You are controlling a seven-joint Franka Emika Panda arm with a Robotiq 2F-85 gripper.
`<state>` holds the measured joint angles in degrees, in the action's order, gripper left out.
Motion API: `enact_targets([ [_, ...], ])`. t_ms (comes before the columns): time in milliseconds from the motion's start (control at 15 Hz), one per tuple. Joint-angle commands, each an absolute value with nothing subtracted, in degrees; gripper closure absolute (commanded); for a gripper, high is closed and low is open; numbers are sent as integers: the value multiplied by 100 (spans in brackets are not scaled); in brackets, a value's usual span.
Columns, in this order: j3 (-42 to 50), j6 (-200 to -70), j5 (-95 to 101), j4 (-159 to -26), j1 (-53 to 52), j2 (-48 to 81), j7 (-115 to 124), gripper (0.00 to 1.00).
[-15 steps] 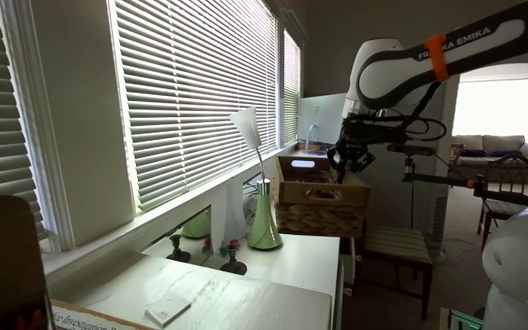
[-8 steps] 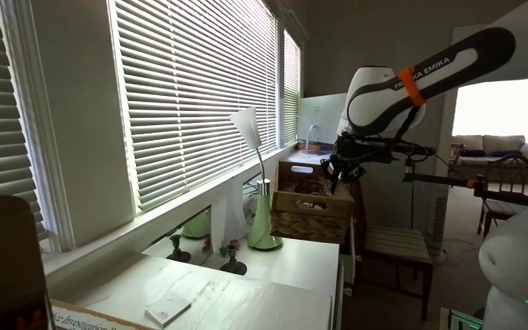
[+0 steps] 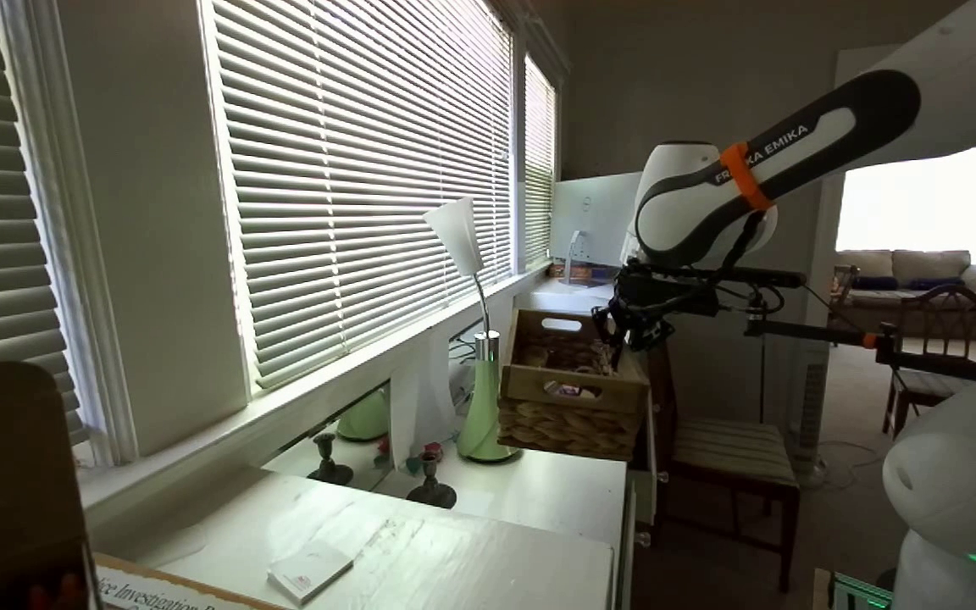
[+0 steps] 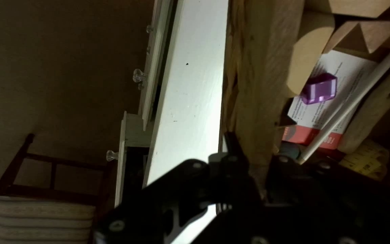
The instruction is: Move the basket to the right
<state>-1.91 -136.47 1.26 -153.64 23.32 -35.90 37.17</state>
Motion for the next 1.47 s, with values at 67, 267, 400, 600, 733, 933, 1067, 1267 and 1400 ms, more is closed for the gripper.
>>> enact_targets([
  [67,-141,-13764,273,-15280,2389,-3261,3843,96],
  [267,-53,-13896,264,-15067,2457,-2616,3950,96],
  [400,33,-14056,254,-14936,2460,-2203,4029,96],
  [600,117,-14355,348,-14694,2468,-1593,4336,96],
  [733,165,-14420,477,-14591,2403,-1322,4517,96],
  [933,263,-14574,841,-14553,2322,-1008,4770,96],
  [1067,381,-14772,1020,-14600,2280,-856,4855,96],
  [1267,552,-15392,1518,-14704,2294,-653,5136,96],
  [1400,659,-15541,1770,-14721,2268,-559,5321,96],
])
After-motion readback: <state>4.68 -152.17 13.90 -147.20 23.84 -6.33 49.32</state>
